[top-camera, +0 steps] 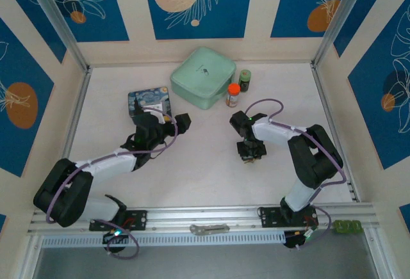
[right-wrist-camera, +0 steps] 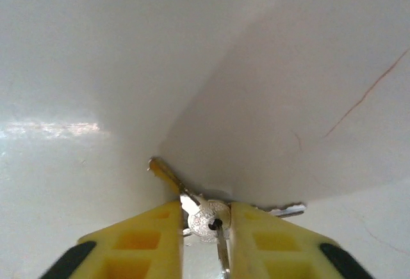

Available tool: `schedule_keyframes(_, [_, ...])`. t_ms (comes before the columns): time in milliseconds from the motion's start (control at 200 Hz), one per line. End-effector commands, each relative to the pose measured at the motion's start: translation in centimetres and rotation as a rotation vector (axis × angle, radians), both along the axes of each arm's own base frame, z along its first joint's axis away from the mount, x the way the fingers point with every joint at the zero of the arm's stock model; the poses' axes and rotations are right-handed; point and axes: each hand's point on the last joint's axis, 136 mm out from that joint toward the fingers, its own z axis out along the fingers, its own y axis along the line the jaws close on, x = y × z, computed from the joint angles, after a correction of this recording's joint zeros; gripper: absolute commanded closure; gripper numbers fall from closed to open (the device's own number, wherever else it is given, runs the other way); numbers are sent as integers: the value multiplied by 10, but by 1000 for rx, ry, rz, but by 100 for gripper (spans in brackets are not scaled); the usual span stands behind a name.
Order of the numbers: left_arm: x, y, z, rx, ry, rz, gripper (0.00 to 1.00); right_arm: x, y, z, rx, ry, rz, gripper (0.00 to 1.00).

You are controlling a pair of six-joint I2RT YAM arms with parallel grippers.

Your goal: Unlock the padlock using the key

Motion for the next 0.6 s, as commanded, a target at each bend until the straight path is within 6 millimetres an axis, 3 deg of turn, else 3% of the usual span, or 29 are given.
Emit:
schedule_keyframes(0, [1, 1, 10, -8, -32, 10, 0, -13, 6, -5, 35, 56, -20, 84])
schedule_keyframes(170, [0, 2, 12, -24, -33, 16, 0, -9, 15, -2, 84, 43, -10, 100])
schedule_keyframes(315, [-1, -2, 17, -51, -33, 0, 0, -1, 32, 8, 183, -7, 5, 100])
schedule_keyframes(460, [-3, -10, 25, -138, 0, -20, 0, 13, 53, 32, 309, -107, 68, 100])
schedule_keyframes(595, [-10, -31, 35, -217, 25, -85, 1, 19, 83, 61, 513, -215, 155, 100])
